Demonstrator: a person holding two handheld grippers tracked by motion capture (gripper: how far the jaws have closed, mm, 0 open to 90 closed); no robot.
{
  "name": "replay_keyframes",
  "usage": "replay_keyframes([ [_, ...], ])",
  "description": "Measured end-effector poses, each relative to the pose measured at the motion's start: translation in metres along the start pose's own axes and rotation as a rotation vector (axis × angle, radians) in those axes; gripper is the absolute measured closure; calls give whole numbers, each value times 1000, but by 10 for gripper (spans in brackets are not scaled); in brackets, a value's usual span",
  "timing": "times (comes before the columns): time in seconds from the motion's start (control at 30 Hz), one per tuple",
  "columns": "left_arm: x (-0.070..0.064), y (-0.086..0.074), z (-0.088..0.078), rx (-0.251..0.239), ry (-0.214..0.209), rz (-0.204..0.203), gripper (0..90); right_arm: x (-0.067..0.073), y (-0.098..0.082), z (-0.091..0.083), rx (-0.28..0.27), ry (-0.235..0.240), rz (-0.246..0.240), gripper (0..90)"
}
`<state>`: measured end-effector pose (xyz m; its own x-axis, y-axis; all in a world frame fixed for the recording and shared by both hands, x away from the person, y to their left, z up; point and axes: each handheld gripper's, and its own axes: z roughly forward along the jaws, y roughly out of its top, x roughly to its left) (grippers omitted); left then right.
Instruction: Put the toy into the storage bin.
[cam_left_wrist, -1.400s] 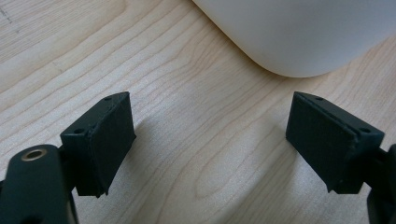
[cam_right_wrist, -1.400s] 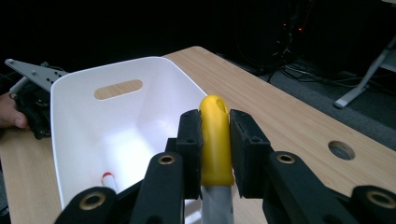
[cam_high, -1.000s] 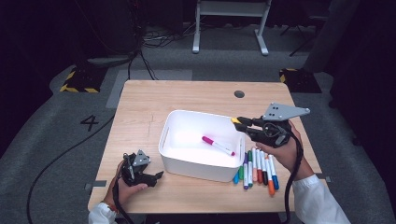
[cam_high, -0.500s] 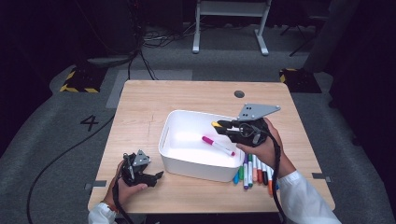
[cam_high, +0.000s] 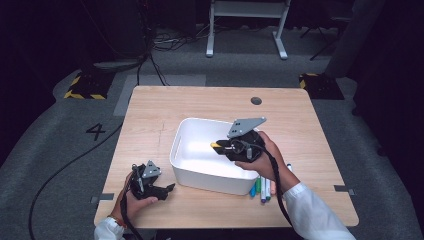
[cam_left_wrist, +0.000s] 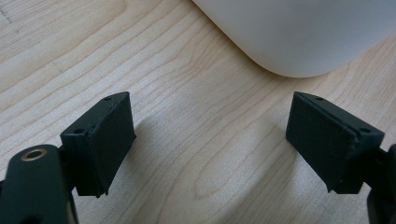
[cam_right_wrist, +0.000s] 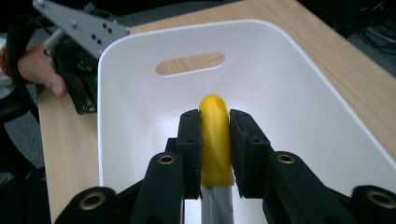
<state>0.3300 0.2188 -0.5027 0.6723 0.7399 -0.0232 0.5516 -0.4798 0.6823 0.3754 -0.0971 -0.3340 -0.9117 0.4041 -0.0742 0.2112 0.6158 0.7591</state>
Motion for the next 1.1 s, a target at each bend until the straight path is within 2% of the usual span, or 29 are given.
replay_keyframes([
  [0.33, 0, 0, 0, 0, 0, 0, 154, 9, -5, 26, 156, 60, -65, 751],
  [0.5, 0, 0, 0, 0, 0, 0, 155, 18, -6, 32, 218, 100, -86, 751],
  [0.57, 0, 0, 0, 0, 0, 0, 155, 21, -8, 35, 248, 95, -99, 751],
  [0.6, 0, 0, 0, 0, 0, 0, 155, 22, -8, 35, 256, 96, -90, 750],
  [0.63, 0, 0, 0, 0, 0, 0, 155, 22, -7, 35, 251, 102, -107, 750],
  [0.87, 0, 0, 0, 0, 0, 0, 155, 28, -6, 38, 274, 122, -135, 749],
  [1.0, 0, 0, 0, 0, 0, 0, 155, 27, -6, 38, 276, 114, -121, 737],
  [1.1, 0, 0, 0, 0, 0, 0, 155, 24, -6, 34, 247, 86, -105, 669],
])
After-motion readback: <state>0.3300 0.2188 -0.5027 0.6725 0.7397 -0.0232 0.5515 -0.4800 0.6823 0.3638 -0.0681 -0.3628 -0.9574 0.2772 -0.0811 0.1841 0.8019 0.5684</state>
